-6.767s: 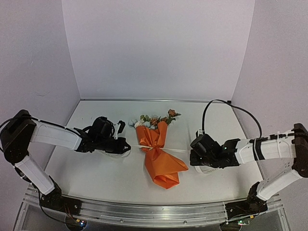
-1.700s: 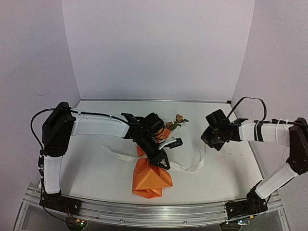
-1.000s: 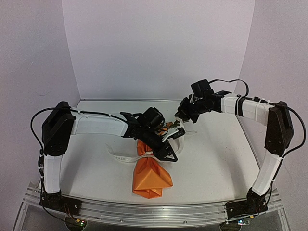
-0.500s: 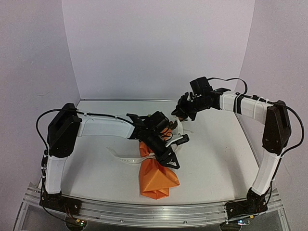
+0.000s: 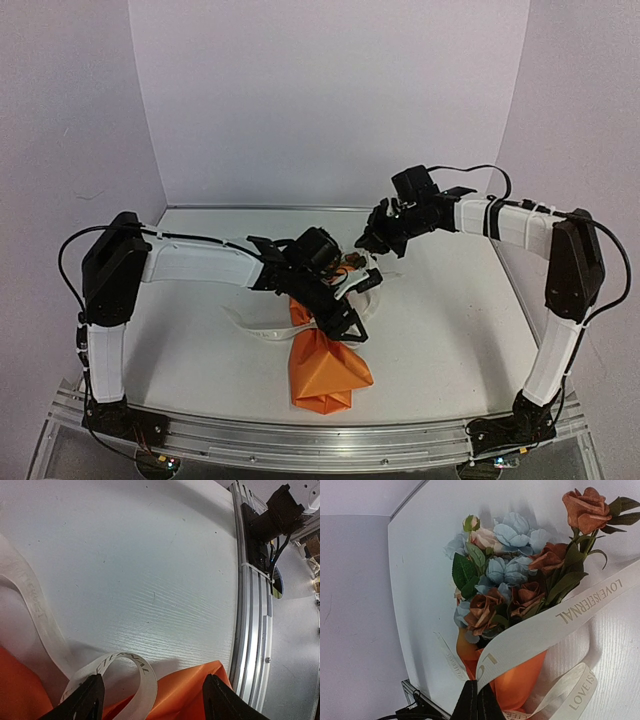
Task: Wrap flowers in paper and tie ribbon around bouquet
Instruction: Cross the half-tied ribbon over the folded bouquet.
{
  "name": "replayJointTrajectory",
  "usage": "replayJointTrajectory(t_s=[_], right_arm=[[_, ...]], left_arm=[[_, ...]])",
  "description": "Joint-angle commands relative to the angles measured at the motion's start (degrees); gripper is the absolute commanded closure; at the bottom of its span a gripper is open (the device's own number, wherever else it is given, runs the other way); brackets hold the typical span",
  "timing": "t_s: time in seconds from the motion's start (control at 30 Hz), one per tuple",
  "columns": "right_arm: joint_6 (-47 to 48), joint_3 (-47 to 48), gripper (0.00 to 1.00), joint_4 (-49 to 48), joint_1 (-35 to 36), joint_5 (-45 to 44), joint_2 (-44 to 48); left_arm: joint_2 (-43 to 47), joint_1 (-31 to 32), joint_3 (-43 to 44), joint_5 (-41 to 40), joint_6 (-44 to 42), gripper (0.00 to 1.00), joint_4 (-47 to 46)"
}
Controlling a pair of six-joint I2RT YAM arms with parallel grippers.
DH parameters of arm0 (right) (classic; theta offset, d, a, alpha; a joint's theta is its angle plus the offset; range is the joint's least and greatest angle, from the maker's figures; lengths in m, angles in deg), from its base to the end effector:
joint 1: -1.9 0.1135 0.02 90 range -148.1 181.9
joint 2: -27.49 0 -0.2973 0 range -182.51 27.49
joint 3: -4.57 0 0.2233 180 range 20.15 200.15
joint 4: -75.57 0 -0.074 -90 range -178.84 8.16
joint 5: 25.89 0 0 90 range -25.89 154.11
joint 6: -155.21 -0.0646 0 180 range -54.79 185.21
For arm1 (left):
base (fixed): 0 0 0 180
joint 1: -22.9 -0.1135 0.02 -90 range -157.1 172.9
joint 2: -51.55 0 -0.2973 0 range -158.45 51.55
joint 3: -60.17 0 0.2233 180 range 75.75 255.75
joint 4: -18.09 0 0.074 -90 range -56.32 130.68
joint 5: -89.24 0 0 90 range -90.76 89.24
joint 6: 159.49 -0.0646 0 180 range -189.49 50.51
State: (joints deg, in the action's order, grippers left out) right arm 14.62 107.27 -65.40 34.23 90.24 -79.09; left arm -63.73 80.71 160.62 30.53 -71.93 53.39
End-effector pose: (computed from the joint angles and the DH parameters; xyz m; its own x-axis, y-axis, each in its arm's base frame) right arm 0.3433 0.2510 0.2935 -0.9468 0.2217 -0.2333 -0.0334 0.6534 0.7563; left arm 0.2090 -0.3950 0.2260 -0.3702 0.6563 -0.6574 0.9172 0.1457 -0.3710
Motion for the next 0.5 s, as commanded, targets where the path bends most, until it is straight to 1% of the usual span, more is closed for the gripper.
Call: replayJointTrajectory(t_s=[0.0,0.07,0.13,0.23,0.33,0.4,0.47], right_arm=[[2.76,-0.36,1.00,-0.31,0.65,1.50,2.87],[3.90,0.01,1.00,-0.40,0.86,3.05,2.74],[4.95,0.55,1.00,-0.97,1.09,5.33,2.34],[7.08,1.56,1.00,-2.52,1.68,9.48,1.87],[9.55,2.72,1.00,-3.27,2.52,13.28,1.84],[11.11,3.41,1.00,-3.31,3.18,14.95,1.82],[12.45,3.97,1.00,-3.31,3.93,16.42,1.86]], left_arm=[[7.07,-1.70,-1.85,1.35,1.19,0.29,-4.31],[8.53,-2.80,-3.11,2.94,2.39,0.29,-5.60],[10.46,-4.76,-5.42,5.04,4.99,0.30,-9.10],[14.32,-9.79,-10.18,8.04,9.74,0.35,-14.38],[16.62,-14.30,-13.05,12.14,14.34,0.36,-18.65],[17.52,-17.27,-15.90,15.74,20.19,0.36,-24.69],[18.55,-19.86,-19.34,17.48,27.79,0.33,-31.35]])
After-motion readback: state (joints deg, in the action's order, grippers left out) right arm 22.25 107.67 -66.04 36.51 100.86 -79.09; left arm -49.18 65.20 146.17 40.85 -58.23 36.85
